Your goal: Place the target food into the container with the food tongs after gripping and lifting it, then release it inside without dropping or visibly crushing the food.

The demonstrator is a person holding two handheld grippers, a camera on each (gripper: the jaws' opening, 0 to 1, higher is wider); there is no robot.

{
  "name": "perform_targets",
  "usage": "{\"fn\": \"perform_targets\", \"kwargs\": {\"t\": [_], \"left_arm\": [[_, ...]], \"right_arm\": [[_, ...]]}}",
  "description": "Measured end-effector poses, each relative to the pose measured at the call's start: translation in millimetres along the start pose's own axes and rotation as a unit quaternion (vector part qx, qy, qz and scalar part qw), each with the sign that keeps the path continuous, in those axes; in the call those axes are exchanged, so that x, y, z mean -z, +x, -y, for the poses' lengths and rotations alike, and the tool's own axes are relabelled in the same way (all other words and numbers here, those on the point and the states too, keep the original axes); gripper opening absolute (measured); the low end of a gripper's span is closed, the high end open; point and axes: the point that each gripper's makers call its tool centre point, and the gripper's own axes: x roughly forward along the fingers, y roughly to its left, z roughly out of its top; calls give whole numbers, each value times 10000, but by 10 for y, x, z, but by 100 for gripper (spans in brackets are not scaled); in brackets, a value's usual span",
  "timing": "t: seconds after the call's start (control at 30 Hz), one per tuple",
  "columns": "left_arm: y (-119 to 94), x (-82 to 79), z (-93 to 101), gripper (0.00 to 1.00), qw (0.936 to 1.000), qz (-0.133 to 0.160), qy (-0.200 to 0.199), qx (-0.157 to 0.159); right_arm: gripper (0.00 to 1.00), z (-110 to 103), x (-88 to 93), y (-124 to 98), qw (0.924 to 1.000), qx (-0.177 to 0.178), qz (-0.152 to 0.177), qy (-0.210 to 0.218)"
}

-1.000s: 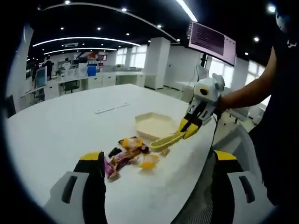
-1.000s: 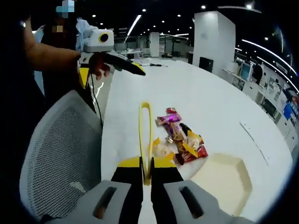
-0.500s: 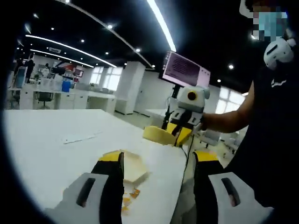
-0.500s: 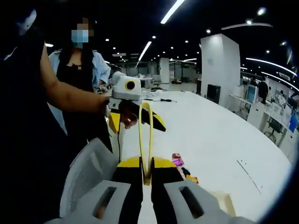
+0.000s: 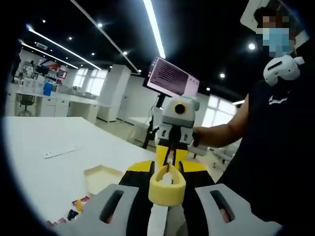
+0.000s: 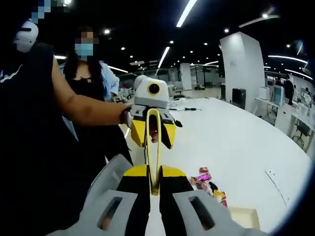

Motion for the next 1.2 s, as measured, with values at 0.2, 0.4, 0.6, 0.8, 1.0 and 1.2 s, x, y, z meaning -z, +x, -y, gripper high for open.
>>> {"fn": "perform_targets", "kwargs": {"t": [0.2, 0.4, 0.6, 0.8, 1.0, 1.2], "left_arm": [[55, -31, 71, 15, 9999, 33, -9, 109], [35, -134, 36, 16, 9998, 176, 51, -44], [42, -242, 84, 17, 9997, 165, 200, -37], [15, -420, 75, 18, 9987, 445, 255, -46], [6, -497, 119, 18, 9982, 540, 234, 73], [34, -458, 138, 16, 9984, 339, 456, 22]], "right_arm": [[4, -46, -113, -4, 9996, -145, 202, 148], [11, 31, -252, -50, 9956, 135, 614, -689], [23, 16, -282, -110, 9964, 218, 794, -216], [32, 29, -242, -139, 9968, 218, 770, 72], [21, 37, -402, -194, 9894, 180, 1395, 371], [3, -9, -347, -170, 9917, 103, 1210, 424]]}}
